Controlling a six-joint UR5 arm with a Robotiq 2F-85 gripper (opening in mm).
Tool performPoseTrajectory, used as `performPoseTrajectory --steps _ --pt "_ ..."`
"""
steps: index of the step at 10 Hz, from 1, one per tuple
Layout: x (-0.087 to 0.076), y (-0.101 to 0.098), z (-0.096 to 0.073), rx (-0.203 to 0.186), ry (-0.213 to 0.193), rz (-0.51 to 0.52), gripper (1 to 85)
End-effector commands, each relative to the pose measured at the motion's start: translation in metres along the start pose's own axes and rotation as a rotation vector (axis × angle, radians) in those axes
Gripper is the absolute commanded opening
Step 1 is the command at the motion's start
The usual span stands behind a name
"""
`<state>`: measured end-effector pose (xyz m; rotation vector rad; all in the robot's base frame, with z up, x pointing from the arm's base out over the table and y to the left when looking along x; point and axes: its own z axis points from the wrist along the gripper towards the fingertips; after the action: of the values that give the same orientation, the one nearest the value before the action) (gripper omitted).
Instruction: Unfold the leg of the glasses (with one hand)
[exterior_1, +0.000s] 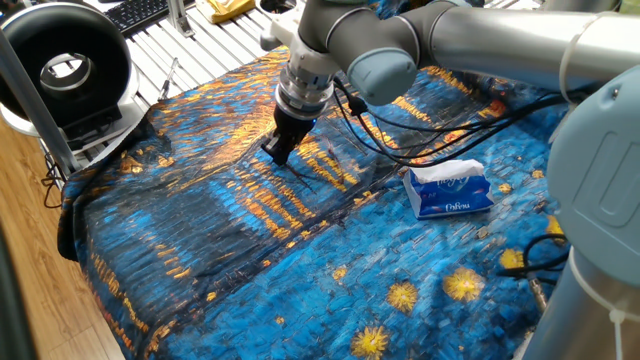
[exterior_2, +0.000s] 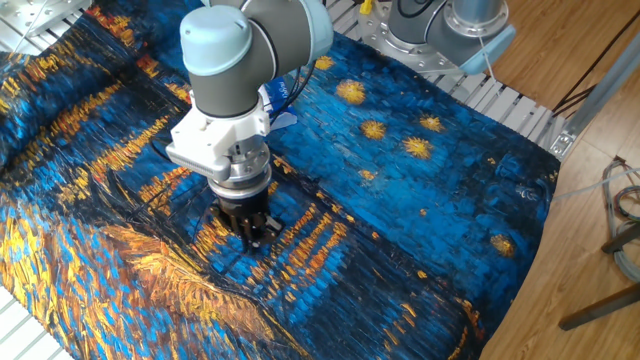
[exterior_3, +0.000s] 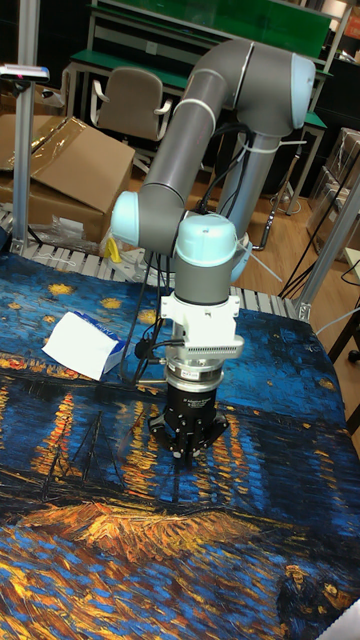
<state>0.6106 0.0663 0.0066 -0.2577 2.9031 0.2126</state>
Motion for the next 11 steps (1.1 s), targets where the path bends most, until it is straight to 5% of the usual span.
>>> performPoseTrajectory --steps 1,4,8,11 --pt "-0.005 -0.008 -0.001 0.036 -0.016 0.017 8.7" --pt "-0.005 -0.015 -0.008 0.081 0.006 0.030 1.0" --pt "-0.013 -0.012 -0.041 0.042 0.061 0.083 1.0" --pt "-0.013 -0.020 -0.077 0.045 0.161 0.086 1.0"
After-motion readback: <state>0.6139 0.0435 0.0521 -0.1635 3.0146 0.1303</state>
